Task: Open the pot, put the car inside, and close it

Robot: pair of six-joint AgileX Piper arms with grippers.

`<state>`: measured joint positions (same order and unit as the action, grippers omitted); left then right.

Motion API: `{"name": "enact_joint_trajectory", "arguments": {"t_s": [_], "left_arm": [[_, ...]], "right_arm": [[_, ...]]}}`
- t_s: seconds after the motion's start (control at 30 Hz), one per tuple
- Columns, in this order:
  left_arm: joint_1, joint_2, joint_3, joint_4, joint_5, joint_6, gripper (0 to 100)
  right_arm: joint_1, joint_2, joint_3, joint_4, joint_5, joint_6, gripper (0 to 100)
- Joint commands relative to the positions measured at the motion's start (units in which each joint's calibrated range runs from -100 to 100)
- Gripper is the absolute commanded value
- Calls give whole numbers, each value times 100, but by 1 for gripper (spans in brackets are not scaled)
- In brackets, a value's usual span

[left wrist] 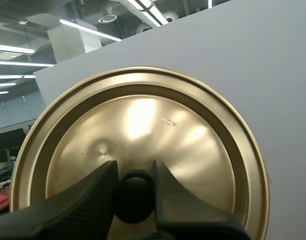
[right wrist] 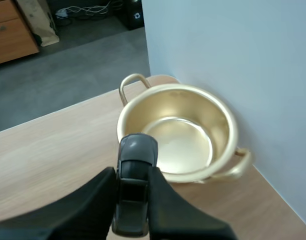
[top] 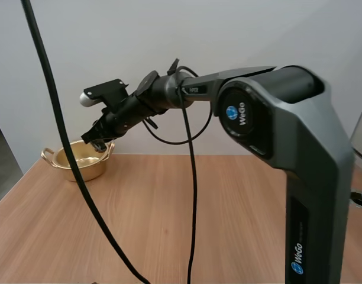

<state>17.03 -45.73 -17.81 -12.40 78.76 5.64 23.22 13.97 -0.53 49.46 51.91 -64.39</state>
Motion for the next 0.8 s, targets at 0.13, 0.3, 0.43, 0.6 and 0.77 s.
{"name": "enact_joint_trajectory", "arguments": {"t_s": [0.13, 0.3, 0.43, 0.6, 0.77], "left_arm": [[2, -4, 1, 501, 2, -68, 0], [2, -4, 1, 607, 2, -68, 0], [2, 39, 1, 631, 2, -68, 0], [2, 66, 1, 630, 2, -68, 0], [2, 64, 1, 644, 196, -68, 0]], "right_arm": [[80, 1021, -1201, -3, -126, 7, 0], [80, 1540, -1927, -3, -185, 7, 0], [87, 1952, -2356, -3, -248, 7, 0], [103, 2374, -2623, -3, -428, 7, 0], [117, 2657, -2623, -3, -895, -22, 0]]}}
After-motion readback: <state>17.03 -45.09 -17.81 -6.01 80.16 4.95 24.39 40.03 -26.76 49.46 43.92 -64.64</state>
